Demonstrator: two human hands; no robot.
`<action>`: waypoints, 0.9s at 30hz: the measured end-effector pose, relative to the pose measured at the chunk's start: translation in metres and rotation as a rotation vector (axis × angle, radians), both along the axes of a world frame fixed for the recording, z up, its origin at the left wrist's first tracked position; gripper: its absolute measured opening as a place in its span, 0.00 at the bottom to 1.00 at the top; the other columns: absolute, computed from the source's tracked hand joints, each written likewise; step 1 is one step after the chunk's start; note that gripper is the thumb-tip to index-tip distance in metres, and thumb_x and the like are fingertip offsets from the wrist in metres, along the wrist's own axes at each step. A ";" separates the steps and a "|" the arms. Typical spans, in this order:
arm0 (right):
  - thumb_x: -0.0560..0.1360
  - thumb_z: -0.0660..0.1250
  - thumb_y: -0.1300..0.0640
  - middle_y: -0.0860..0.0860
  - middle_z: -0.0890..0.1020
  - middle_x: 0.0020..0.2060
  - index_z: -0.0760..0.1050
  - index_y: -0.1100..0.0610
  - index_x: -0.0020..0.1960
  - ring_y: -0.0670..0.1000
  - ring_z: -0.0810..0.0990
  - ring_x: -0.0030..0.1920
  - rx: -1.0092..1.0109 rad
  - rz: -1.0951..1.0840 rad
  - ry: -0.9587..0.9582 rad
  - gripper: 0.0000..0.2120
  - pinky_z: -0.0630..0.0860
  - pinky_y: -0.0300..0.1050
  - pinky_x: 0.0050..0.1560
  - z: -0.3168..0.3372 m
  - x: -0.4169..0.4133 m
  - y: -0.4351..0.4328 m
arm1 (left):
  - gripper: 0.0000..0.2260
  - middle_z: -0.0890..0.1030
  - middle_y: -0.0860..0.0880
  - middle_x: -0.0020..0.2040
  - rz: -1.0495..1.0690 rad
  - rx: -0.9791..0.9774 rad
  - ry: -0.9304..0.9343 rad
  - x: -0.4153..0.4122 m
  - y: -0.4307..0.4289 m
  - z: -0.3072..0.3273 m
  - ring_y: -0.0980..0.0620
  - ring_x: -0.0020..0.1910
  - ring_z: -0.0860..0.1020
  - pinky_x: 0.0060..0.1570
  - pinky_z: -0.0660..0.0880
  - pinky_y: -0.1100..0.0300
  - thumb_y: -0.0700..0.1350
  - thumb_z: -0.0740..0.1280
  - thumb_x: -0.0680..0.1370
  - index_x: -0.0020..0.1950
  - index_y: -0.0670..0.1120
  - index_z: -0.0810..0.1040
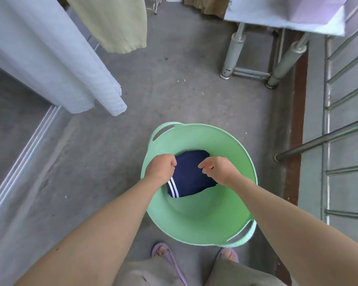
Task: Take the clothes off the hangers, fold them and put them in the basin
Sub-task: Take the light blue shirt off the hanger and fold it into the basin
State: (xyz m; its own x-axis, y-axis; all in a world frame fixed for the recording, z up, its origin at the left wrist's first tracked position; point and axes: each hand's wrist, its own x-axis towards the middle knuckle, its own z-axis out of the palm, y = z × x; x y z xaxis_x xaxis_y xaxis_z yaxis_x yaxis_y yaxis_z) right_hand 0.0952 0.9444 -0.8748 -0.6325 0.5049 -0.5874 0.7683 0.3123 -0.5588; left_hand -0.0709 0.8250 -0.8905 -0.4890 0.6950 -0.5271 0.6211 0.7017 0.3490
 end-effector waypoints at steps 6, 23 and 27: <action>0.76 0.61 0.62 0.48 0.81 0.46 0.80 0.54 0.56 0.48 0.77 0.46 -0.053 -0.088 0.110 0.13 0.69 0.38 0.44 0.135 -0.012 -0.022 | 0.07 0.83 0.49 0.48 0.067 0.148 -0.112 -0.010 -0.026 0.135 0.49 0.49 0.80 0.53 0.76 0.55 0.38 0.64 0.75 0.47 0.47 0.80; 0.75 0.59 0.67 0.48 0.81 0.35 0.79 0.51 0.43 0.44 0.76 0.31 -0.231 -0.152 0.502 0.14 0.70 0.34 0.34 0.388 -0.084 -0.096 | 0.07 0.82 0.52 0.41 0.093 0.345 0.081 -0.035 -0.122 0.423 0.51 0.44 0.80 0.48 0.77 0.53 0.41 0.66 0.74 0.38 0.52 0.77; 0.75 0.58 0.67 0.48 0.81 0.35 0.79 0.55 0.47 0.43 0.76 0.31 -0.257 -0.030 0.606 0.13 0.69 0.28 0.32 0.452 -0.112 -0.120 | 0.04 0.82 0.55 0.43 0.100 0.351 0.239 -0.038 -0.165 0.487 0.54 0.45 0.79 0.48 0.77 0.55 0.43 0.65 0.75 0.42 0.51 0.78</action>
State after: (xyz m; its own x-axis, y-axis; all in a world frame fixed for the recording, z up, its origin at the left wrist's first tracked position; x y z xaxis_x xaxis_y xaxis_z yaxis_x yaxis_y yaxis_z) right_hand -0.0170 0.8248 -0.4227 -0.8770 0.4185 -0.2362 0.3005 0.0941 -0.9491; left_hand -0.1088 0.6599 -0.4039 -0.6429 0.7546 -0.1310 0.6481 0.6272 0.4319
